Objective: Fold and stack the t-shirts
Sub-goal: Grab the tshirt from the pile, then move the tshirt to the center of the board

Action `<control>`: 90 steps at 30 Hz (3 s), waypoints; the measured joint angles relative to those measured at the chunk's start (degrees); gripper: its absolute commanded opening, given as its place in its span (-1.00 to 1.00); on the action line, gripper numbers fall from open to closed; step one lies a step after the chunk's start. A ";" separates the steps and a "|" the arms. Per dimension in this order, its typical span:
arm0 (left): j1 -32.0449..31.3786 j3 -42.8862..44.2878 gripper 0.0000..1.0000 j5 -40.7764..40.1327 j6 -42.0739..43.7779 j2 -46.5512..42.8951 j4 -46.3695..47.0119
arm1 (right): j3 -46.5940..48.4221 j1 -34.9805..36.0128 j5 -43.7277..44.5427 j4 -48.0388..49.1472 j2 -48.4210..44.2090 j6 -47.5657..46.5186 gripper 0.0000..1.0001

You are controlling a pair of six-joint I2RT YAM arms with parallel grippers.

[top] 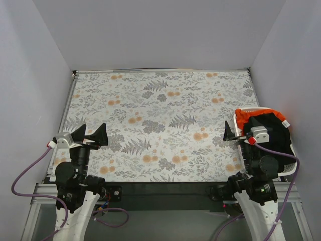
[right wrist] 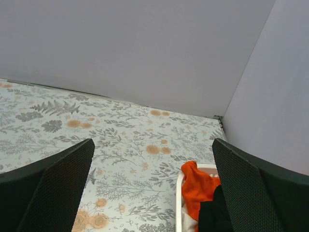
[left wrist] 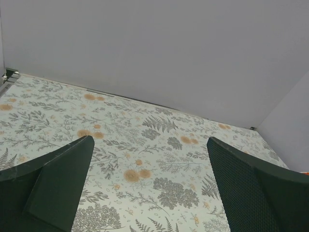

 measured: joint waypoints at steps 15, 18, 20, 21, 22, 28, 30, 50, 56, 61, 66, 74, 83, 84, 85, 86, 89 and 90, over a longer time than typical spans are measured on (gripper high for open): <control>0.00 0.02 0.96 -0.68 -4.15 1.92 -1.22 | 9.77 0.00 5.18 -7.69 18.62 2.64 0.96; 0.00 0.00 0.96 -0.63 -6.45 1.07 -1.88 | 15.67 0.02 11.21 -12.17 26.27 5.81 0.97; 0.00 -0.11 0.96 0.02 -8.41 0.44 -1.92 | 20.17 0.02 16.44 -14.75 32.28 7.96 0.97; -0.02 -0.17 0.96 0.42 -9.35 0.33 -1.92 | 22.29 0.02 18.82 -15.91 35.17 8.92 0.97; -0.07 -0.31 0.96 0.74 -10.19 0.28 -1.92 | 24.28 0.00 21.51 -17.38 37.99 9.86 0.97; -1.33 -1.03 0.96 1.42 -12.46 0.24 -2.86 | 31.85 -1.05 35.23 -24.39 55.30 14.19 0.97; -1.90 -1.03 0.96 1.49 -12.81 0.24 -3.04 | 31.87 -3.37 37.00 -26.43 59.67 16.02 0.97; -5.11 -1.97 0.96 2.34 -13.09 0.24 -3.04 | 21.94 -22.23 33.44 -26.64 66.18 34.88 -0.50; -5.11 -1.99 0.96 3.04 -13.05 0.24 -3.04 | 21.42 -22.21 31.87 -26.01 63.23 32.76 -0.97; -5.11 -1.99 0.96 3.43 -13.05 0.24 -3.02 | 25.09 -18.93 30.10 -28.57 58.55 29.57 -0.97; -5.11 -1.99 0.96 3.91 -12.90 0.24 -3.02 | 35.89 -5.75 31.58 -29.70 58.62 25.18 -0.97; -5.11 -1.99 0.95 4.52 -12.83 0.28 -3.04 | 58.29 18.12 35.74 -29.46 72.26 15.41 -0.97; -5.11 -1.99 0.95 4.74 -12.61 3.82 -3.08 | 79.14 36.24 24.11 -23.26 90.68 7.82 -0.97; -5.11 -1.99 0.96 4.74 -12.59 4.28 -3.06 | 80.48 37.24 21.62 -21.75 91.91 7.91 -0.97; -5.11 -1.99 0.95 4.74 -12.55 4.72 -3.08 | 81.05 37.99 19.45 -19.96 92.65 8.35 -0.97; -5.11 -1.99 0.96 4.74 -12.50 5.16 -3.10 | 81.02 38.40 17.62 -18.29 92.85 8.90 -0.97; -5.11 -1.99 0.96 4.94 -12.39 6.45 -3.10 | 79.76 38.45 14.71 -12.94 92.56 10.88 -0.92; -5.11 -1.99 0.96 5.11 -12.39 6.93 -3.10 | 78.62 38.32 14.64 -10.75 92.17 11.61 -0.91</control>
